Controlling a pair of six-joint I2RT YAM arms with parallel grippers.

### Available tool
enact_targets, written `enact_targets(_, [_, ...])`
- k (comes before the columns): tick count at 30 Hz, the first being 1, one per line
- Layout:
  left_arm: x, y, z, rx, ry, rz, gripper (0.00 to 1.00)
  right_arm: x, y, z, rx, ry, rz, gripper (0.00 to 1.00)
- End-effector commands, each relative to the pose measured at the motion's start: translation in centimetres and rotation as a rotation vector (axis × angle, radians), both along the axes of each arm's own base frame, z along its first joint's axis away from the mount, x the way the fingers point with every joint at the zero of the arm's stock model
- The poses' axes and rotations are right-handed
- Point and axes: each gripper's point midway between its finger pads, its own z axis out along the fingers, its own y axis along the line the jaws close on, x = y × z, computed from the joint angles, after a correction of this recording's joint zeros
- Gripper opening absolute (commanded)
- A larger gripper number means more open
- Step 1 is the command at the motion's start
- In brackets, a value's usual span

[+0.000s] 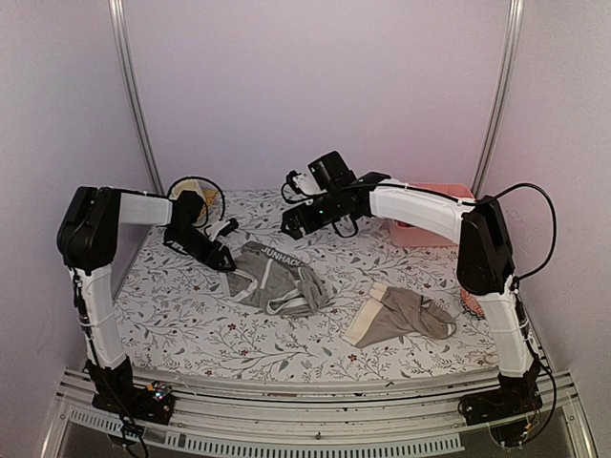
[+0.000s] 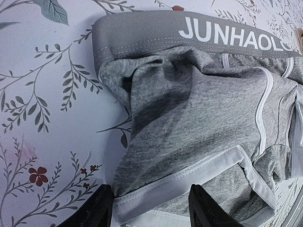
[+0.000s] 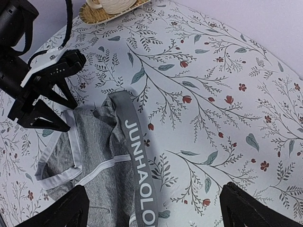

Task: Roll the underwear
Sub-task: Pick up the underwear from the center of the board.

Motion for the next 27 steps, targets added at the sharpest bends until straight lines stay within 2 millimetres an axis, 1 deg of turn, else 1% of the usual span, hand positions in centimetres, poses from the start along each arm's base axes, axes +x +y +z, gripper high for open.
enact_targets(1, [-0.8, 1.2, -0.6, 0.060, 0.019, 0.023, 0.60, 0.3, -0.3, 3.8, 0.036, -0.074, -0.010, 0.99])
enact_targets(3, [-0.8, 1.5, -0.9, 0.078, 0.019, 0.028, 0.60, 0.3, -0.3, 3.6, 0.033, -0.072, -0.011, 0.99])
enact_targets(6, [-1.1, 2.1, -2.1, 0.115, 0.035, 0.033, 0.59, 0.4, -0.3, 3.7, 0.034, -0.074, -0.014, 0.99])
enact_targets(8, [-1.5, 2.5, -2.9, 0.136, 0.050, 0.032, 0.54, 0.4, -0.3, 3.8, 0.035, -0.079, -0.015, 0.99])
enact_targets(11, [-2.0, 2.9, -3.7, 0.157, 0.064, 0.031, 0.38, 0.5, -0.2, 3.9, 0.036, -0.091, -0.010, 0.99])
enact_targets(13, [-2.0, 3.2, -3.9, 0.178, 0.061, 0.031, 0.21, 0.7, 0.0, 4.2, 0.047, -0.105, 0.000, 0.99])
enact_targets(15, [-2.3, 3.6, -4.3, 0.196, 0.067, 0.033, 0.06, 0.8, 0.7, 4.5, 0.064, -0.125, 0.027, 0.99])
enact_targets(16, [-2.5, 3.7, -4.4, 0.203, 0.068, 0.033, 0.00, 0.8, 1.1, 4.7, 0.070, -0.140, 0.050, 0.99])
enact_targets(19, [-3.2, 4.4, -4.6, 0.234, 0.071, 0.028, 0.00, 1.1, 2.5, 4.3, 0.102, -0.137, 0.091, 0.99])
enact_targets(20, [-3.3, 4.6, -4.4, 0.246, 0.062, 0.027, 0.00, 1.0, 3.0, 4.2, 0.117, -0.133, 0.108, 0.99])
enact_targets(21, [-3.2, 4.7, -3.9, 0.254, 0.042, 0.024, 0.00, 1.0, 3.4, 4.5, 0.138, -0.137, 0.124, 0.99])
enact_targets(22, [-2.8, 4.8, -3.1, 0.260, 0.007, 0.018, 0.00, 1.1, 4.0, 2.9, 0.138, -0.122, 0.138, 0.99])
enact_targets(23, [-2.2, 4.7, -2.2, 0.270, -0.041, 0.012, 0.00, 1.2, 4.4, 2.4, 0.152, -0.118, 0.151, 0.99])
enact_targets(24, [-1.2, 4.4, 0.2, 0.273, -0.130, 0.005, 0.00, 1.2, 4.8, 2.0, 0.166, -0.117, 0.165, 0.99])
enact_targets(25, [-0.4, 3.9, 2.0, 0.279, -0.204, -0.016, 0.00, 1.2, 5.3, 2.0, 0.185, -0.126, 0.178, 0.99])
enact_targets(27, [0.5, 2.2, 5.0, 0.303, -0.342, -0.090, 0.00, 1.1, 5.8, 1.8, 0.209, -0.129, 0.202, 0.99])
